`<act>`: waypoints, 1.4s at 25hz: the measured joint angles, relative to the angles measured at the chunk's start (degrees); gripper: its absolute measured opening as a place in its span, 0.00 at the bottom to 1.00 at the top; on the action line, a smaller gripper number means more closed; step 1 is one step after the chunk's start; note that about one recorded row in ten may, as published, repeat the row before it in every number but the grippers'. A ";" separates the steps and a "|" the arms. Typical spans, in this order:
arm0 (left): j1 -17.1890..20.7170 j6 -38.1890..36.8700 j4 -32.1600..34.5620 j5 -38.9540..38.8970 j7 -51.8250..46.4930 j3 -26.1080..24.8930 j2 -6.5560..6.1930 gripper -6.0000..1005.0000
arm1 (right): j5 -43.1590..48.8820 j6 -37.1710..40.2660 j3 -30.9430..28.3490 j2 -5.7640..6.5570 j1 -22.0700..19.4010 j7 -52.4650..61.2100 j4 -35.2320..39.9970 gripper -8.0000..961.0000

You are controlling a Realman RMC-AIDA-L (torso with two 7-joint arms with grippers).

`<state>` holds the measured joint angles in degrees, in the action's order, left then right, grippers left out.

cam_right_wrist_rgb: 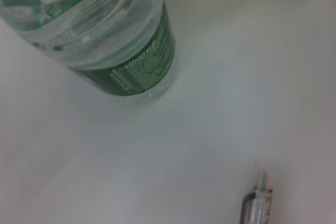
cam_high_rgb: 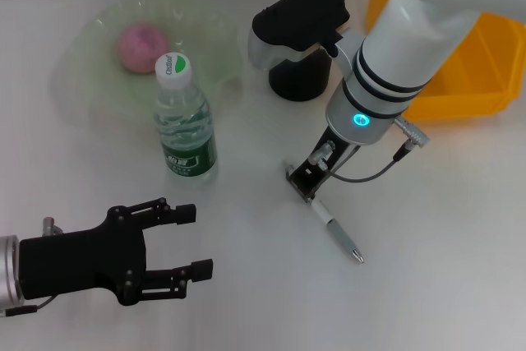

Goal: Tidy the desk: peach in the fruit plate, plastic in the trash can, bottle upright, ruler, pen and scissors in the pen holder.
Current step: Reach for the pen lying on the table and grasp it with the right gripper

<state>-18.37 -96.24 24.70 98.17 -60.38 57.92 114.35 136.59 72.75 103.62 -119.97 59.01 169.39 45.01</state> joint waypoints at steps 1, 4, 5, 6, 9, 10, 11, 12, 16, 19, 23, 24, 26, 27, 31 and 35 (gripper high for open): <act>0.00 0.00 0.00 0.00 0.00 0.00 0.00 0.83 | 0.00 0.09 0.00 0.00 -0.23 -0.01 0.32 0.09; 0.05 0.00 0.00 0.00 0.02 0.00 0.00 0.83 | 0.06 1.43 -0.81 0.17 -1.35 -0.09 2.24 0.06; 0.05 0.00 0.00 0.00 0.03 0.00 -0.03 0.83 | 0.06 1.43 -0.81 0.17 -1.35 -0.09 2.24 0.05; 0.07 0.00 0.00 0.00 0.03 0.00 -0.04 0.83 | 0.13 2.13 -1.08 0.32 -1.70 -0.10 3.04 0.03; 0.09 0.00 0.00 0.00 0.04 0.00 -0.09 0.83 | 1.19 4.90 -3.15 0.48 -2.29 -0.10 4.91 0.04; 0.04 0.00 0.00 0.00 0.05 0.00 -0.09 0.83 | 2.10 5.86 -4.29 0.48 -2.37 -0.09 5.20 0.06; 0.01 0.00 0.00 0.00 0.05 0.00 -0.10 0.83 | 2.81 6.55 -4.98 0.45 -2.44 -0.09 5.37 0.08; -0.05 0.00 0.00 0.00 0.06 0.00 -0.09 0.83 | 3.85 7.22 -5.79 0.33 -2.70 -0.09 5.61 0.09; -0.18 0.00 0.00 0.00 0.07 0.00 -0.09 0.83 | 4.18 7.25 -5.92 0.21 -3.26 -0.08 5.55 0.16; -0.23 0.00 0.00 0.00 0.09 0.00 -0.06 0.83 | 4.06 6.91 -5.53 0.13 -3.75 -0.09 5.40 0.21; -0.30 0.02 0.00 0.00 0.09 0.00 -0.04 0.83 | 3.79 6.85 -5.05 0.11 -3.91 -0.03 5.40 0.40; -0.30 0.03 0.00 0.00 0.09 0.00 -0.02 0.83 | 3.77 6.85 -4.89 0.09 -3.91 0.03 5.28 0.45; -0.30 0.04 0.00 0.00 0.09 0.00 -0.02 0.83 | 3.76 6.85 -4.82 0.09 -3.91 0.04 5.21 0.45; -0.30 0.05 0.00 0.00 0.09 0.00 0.00 0.83 | 3.75 6.76 -4.72 0.08 -3.91 0.05 5.08 0.45; -0.29 0.07 0.00 0.00 0.09 0.00 0.00 0.83 | 3.72 6.25 -4.14 0.08 -3.91 0.05 4.96 0.44; -0.26 0.17 0.00 0.00 0.09 0.00 0.00 0.83 | 3.60 5.83 -3.01 0.08 -3.90 0.05 4.77 0.38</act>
<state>-18.63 -96.07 24.70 98.17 -60.29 57.92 114.35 140.19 78.58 100.62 -119.89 55.11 169.44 49.78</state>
